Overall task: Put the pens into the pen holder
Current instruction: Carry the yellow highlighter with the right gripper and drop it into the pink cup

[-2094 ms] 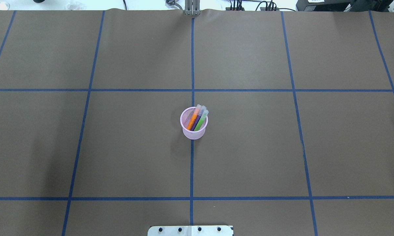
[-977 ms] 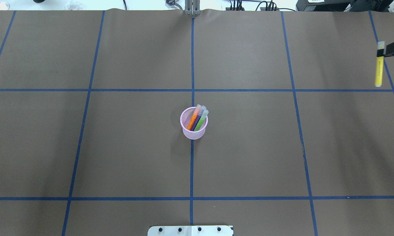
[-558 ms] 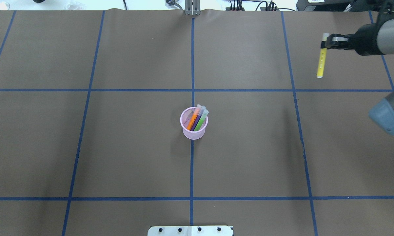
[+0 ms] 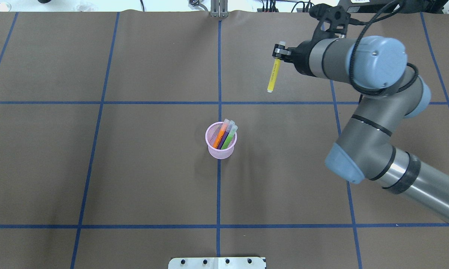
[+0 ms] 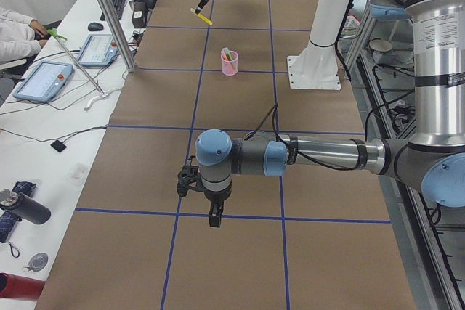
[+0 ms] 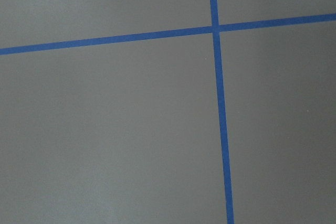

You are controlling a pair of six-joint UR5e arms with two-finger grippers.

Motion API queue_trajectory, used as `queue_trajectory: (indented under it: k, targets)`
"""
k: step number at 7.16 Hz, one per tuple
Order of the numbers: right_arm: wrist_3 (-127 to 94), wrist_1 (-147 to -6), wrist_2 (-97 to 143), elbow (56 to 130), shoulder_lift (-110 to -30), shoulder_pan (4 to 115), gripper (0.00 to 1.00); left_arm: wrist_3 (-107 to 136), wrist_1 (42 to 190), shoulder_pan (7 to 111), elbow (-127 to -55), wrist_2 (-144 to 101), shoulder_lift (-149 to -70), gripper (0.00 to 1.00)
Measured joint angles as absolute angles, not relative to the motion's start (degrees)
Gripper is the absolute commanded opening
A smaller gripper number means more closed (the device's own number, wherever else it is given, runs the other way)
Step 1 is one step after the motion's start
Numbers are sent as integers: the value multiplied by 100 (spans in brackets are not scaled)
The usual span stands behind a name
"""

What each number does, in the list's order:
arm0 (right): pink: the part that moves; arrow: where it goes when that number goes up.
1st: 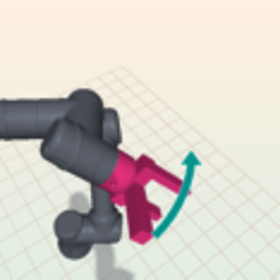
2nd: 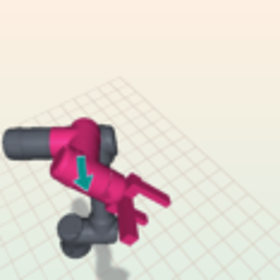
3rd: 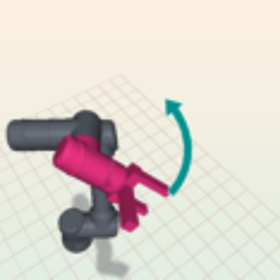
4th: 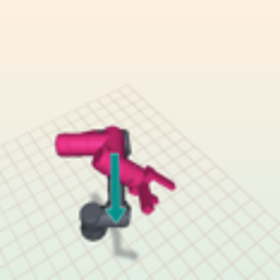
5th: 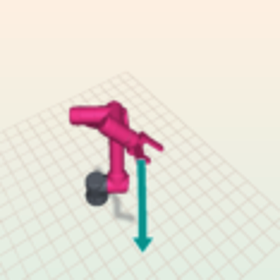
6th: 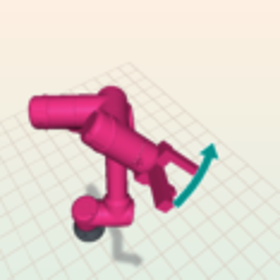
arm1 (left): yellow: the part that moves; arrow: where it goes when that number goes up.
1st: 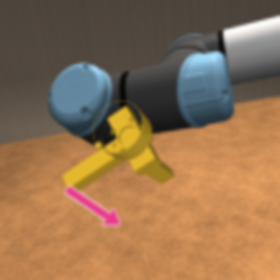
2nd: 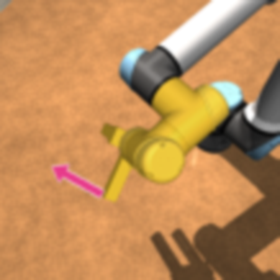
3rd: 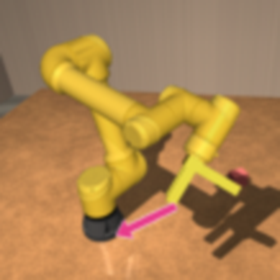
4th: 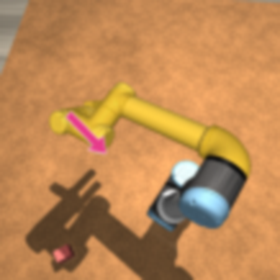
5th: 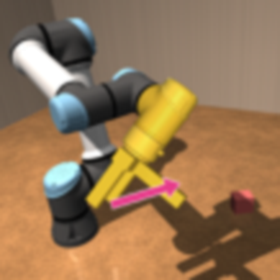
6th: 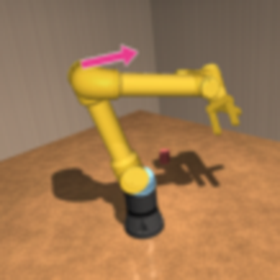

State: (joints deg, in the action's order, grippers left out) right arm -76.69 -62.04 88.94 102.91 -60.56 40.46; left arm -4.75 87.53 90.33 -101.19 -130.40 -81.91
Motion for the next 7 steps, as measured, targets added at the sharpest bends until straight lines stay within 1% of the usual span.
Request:
queue_trajectory:
  k: [2, 6, 7]
  targets:
    - [-8328, -6865, 8282, 10300, -5483, 3546, 0, -475, 8761, 9028, -10099, -13041, -8202, 100]
    - [-8694, -7210, 6910, 10300, -5364, 2402, 0, -475, 8771, 9026, -10090, -13034, -8221, 100]
    - [-8705, -7299, 6718, 10299, -5376, 2247, 50, -475, 8771, 9026, -10087, -13034, -8227, 100]
